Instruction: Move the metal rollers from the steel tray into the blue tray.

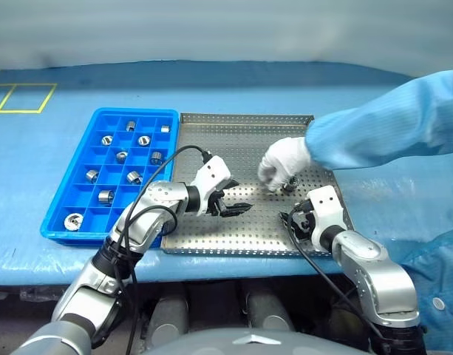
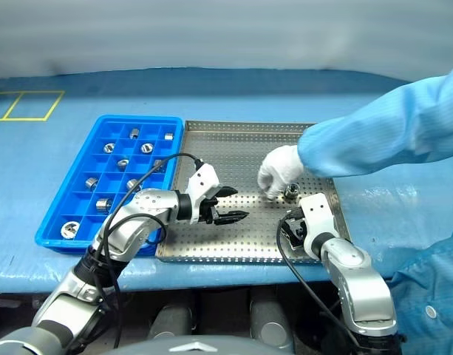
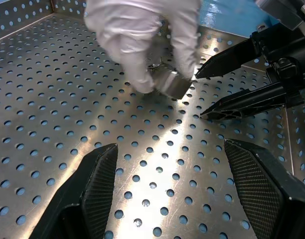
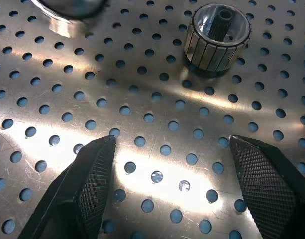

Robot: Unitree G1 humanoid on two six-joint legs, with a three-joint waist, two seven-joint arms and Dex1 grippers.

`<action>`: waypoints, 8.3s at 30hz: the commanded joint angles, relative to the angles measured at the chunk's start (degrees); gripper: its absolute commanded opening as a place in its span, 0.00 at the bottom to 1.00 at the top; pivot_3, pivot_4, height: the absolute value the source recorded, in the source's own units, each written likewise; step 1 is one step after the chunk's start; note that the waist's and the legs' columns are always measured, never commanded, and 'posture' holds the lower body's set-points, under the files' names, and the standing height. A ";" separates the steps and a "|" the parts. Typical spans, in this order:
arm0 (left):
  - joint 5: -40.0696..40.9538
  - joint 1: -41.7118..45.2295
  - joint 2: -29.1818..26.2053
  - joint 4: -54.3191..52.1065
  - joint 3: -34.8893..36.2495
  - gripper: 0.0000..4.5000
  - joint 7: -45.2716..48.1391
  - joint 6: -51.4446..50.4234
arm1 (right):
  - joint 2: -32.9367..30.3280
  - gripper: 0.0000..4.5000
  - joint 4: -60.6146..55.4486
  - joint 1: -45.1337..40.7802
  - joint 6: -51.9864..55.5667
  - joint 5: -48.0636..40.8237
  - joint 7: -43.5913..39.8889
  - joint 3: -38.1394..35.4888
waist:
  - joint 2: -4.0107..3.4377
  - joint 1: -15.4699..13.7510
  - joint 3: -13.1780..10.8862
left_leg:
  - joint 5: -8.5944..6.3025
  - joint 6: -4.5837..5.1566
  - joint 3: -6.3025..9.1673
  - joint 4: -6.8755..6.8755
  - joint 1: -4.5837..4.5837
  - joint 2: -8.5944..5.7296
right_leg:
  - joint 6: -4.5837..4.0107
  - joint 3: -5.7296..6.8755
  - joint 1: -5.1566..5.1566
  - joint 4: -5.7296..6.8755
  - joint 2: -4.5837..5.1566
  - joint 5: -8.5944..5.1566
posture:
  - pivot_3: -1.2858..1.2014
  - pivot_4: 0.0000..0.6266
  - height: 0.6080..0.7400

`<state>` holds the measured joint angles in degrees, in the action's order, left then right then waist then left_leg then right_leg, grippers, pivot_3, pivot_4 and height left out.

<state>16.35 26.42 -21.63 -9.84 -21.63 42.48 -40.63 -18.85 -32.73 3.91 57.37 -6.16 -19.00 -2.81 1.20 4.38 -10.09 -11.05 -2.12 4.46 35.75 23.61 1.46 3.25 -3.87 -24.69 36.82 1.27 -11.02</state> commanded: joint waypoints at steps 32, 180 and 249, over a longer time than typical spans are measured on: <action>2.91 -9.63 -4.61 -14.53 12.48 0.82 -8.93 -6.67 | 1.76 0.85 12.06 -16.59 -9.07 -5.57 -5.21 14.32 | 0.00 -2.52 -0.01 | 0.00 0.01 0.04 -0.15 0.01 0.00 | 0.00 0.03 -0.01 -0.06 -0.01 0.01 | 0.56 0.24 1.00; 3.71 -12.21 -2.67 -12.35 13.44 0.82 -11.78 -4.23 | -8.28 0.88 -12.62 -3.52 4.92 -10.95 -4.80 5.64 | -0.10 -3.70 -0.03 | -0.34 -0.17 0.08 0.02 -0.02 0.07 | 0.01 0.07 0.09 -0.01 -0.06 -0.30 | 0.56 0.24 1.00; 5.43 -24.43 -6.62 -27.85 34.54 0.82 -25.61 -18.41 | 16.71 0.75 31.59 -37.58 -24.67 -3.71 -12.75 26.04 | -0.06 -8.63 -0.05 | -0.36 -0.19 0.18 -0.20 -0.05 0.11 | -0.10 0.26 0.05 -0.01 -0.07 -0.36 | 0.64 0.24 1.00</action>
<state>21.35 1.18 -27.71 -36.26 13.35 16.41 -59.53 -2.37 2.87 -33.47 33.97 -9.35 -32.03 25.13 1.14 -4.25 -10.14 -11.40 -2.31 4.63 35.56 23.55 1.57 3.15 -3.61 -24.64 36.81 1.20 -11.38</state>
